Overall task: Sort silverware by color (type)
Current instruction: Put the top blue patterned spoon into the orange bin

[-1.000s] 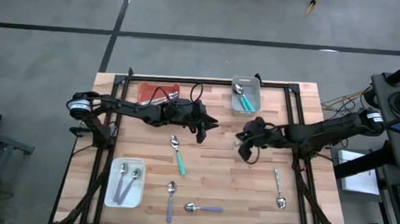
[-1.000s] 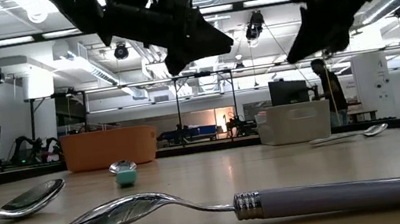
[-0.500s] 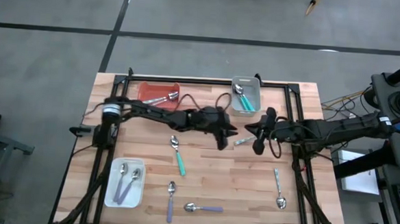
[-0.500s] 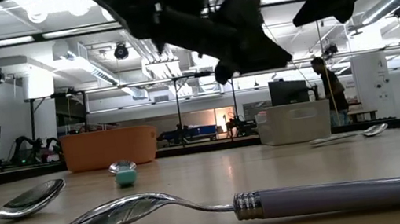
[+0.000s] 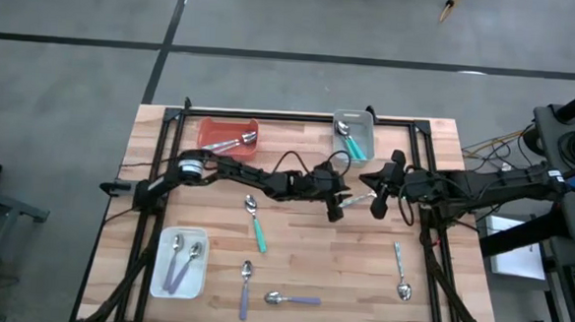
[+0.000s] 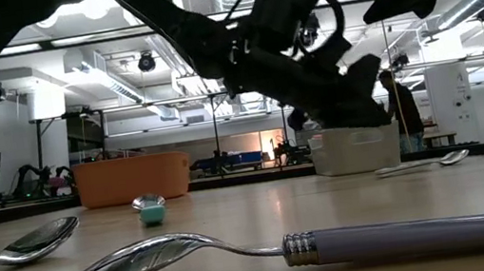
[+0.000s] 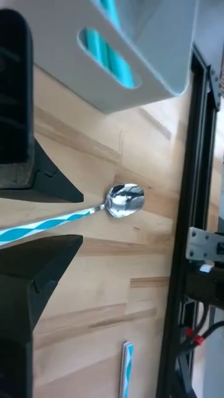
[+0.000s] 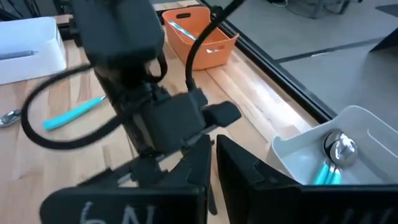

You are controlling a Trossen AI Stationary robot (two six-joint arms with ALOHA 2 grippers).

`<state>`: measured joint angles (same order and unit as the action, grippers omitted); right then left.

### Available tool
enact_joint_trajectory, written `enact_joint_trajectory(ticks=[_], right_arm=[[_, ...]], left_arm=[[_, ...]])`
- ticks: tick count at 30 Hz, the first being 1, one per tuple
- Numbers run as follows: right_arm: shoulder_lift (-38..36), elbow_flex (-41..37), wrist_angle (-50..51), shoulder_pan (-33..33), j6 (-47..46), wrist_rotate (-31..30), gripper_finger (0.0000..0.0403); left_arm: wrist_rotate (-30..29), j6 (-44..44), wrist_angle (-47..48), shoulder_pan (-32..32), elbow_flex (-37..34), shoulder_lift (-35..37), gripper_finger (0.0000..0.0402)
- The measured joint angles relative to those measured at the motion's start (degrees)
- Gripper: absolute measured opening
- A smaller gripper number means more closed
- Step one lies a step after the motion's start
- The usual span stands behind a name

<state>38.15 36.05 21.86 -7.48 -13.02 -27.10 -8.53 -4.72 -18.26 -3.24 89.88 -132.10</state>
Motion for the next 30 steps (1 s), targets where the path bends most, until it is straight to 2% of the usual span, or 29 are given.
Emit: enact_joint_trajectory(ticks=[11, 15, 23, 30], right_arm=[[-0.59, -0.11, 0.67, 0.02, -0.45, -0.01, 0.0018], [-0.54, -0.11, 0.61, 0.02, -0.45, -0.01, 0.0018], [-0.52, -0.11, 0.38, 0.02, -0.43, -0.01, 0.0018], [-0.48, -0.11, 0.34, 0.01, -0.41, -0.01, 0.0018]], left_arm=[[-0.07, -0.39, -1.20, 0.06, 4.92, -4.68, 0.0081], [-0.06, -0.30, -2.50, 0.04, 5.10, -5.10, 0.0109], [0.04, -0.44, -2.13, 0.08, 5.10, -7.54, 0.0192], [0.09, -0.65, -0.69, 0.19, 5.08, -8.51, 0.0209]])
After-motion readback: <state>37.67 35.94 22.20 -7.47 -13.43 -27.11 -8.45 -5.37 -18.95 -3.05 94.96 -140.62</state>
